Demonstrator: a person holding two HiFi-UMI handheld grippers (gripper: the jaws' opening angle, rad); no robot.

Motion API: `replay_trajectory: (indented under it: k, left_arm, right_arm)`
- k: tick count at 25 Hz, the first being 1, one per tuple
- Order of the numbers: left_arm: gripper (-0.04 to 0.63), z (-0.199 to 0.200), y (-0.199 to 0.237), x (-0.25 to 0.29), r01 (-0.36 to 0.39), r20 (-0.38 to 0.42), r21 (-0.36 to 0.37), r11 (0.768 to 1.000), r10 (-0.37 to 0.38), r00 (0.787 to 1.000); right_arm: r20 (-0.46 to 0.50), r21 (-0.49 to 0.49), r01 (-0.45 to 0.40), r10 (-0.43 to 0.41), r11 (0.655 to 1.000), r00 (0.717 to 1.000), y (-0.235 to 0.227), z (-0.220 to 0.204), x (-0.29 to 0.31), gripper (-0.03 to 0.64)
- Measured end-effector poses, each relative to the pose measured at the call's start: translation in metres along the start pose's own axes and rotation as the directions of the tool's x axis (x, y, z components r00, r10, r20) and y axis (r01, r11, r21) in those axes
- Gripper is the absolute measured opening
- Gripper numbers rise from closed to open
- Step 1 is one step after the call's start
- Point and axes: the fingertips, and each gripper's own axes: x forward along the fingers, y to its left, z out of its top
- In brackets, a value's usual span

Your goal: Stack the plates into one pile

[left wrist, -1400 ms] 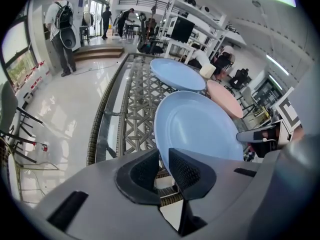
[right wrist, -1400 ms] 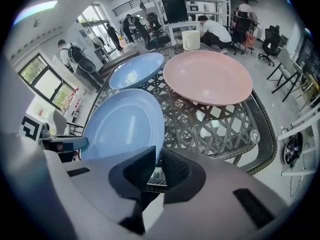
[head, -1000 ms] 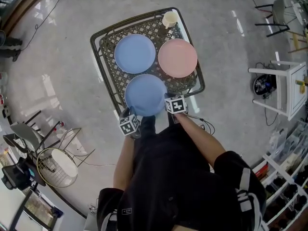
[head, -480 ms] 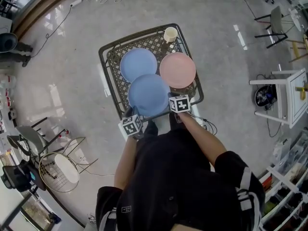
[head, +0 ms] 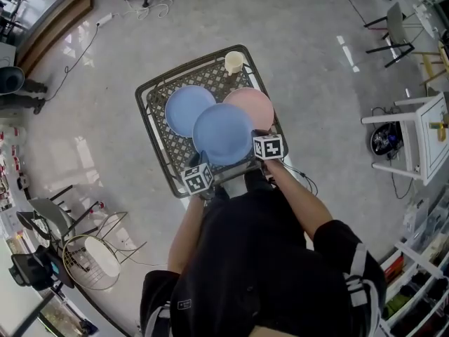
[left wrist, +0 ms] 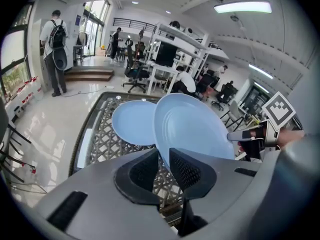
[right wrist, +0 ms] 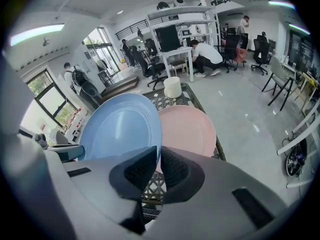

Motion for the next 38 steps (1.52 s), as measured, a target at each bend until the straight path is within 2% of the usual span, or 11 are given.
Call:
replay_trajectory:
  k: [7,13,25,38]
  left_arm:
    - [0.078,0.018,-0.042,0.037,0.019,-0.013,0.038,0.999,-0.018,1.0]
    - [0.078,0.023,-0.069,0.068,0.0,-0.025,0.075,0.997,0.002,1.0]
    - [0.077,0.001,-0.099,0.129,-0.051,-0.109,-0.005,0.999,0.05,0.993]
    - [0.074,-0.009,-0.089,0.16,-0.146,-0.166,-0.04,0.988,0.138,0.976]
  right_arm:
    - [0.001,0.042,0.019,-0.019,0.999,1.0,-0.054,0.012,0.003,0.028]
    - [-0.029,0.041,0.026,-0.024,0.999,0.999,-0.091,0.018,0.008,0.028]
    - [-0.123,0.033,0.016,-0.012,0.999,0.992,-0.152,0.013,0.041,0.028]
    - [-0.141,0.037,-0.016,0.021,0.999,0.99,-0.161,0.015,0.07,0.028]
